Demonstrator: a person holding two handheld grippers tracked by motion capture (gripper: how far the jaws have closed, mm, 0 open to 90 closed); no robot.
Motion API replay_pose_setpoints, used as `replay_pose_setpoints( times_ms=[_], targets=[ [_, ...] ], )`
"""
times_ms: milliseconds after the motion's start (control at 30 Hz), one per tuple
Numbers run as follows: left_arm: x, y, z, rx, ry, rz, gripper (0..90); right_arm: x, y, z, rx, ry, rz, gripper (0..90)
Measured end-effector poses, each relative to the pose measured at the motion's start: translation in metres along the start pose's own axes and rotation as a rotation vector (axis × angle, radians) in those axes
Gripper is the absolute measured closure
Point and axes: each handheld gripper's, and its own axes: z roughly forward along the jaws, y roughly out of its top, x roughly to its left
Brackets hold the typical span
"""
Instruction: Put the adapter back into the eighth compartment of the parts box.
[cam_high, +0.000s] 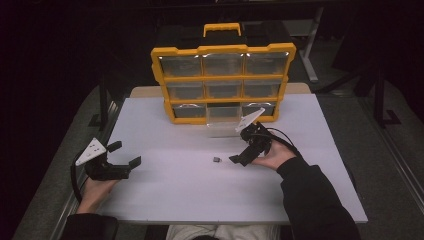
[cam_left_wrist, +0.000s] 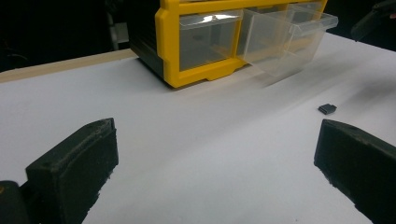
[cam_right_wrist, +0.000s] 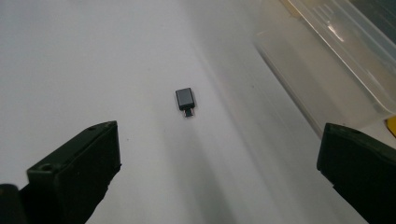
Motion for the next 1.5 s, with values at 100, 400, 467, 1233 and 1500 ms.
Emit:
replay_pose_setpoints(
  times_ms=[100,400,467,1233,1500],
  targets=[
    [0.000,0.000,0.000,-0.001,0.000,0.000,0.0,0.001,0.004,0.005,0.013,0.010,-0.013,0.0],
    [0.000,0.000,0.000,-0.002,0.000,-0.002,0.0,0.005,0.010,0.015,0.030,0.028,-0.036,0.0],
    [0.000,0.000,0.000,-0.001,-0.001,-0.001,0.0,0.006,0.012,0.018,0.043,0.030,-0.038,0.0],
    [0.000,0.000,0.000,-0.005,-0.002,-0.008,0.0,0.014,0.033,0.043,0.103,0.075,-0.090,0.0],
    [0.000,0.000,0.000,-0.007,-0.004,-0.009,0.0,0.016,0.032,0.057,0.151,0.101,-0.100,0.0]
  ],
)
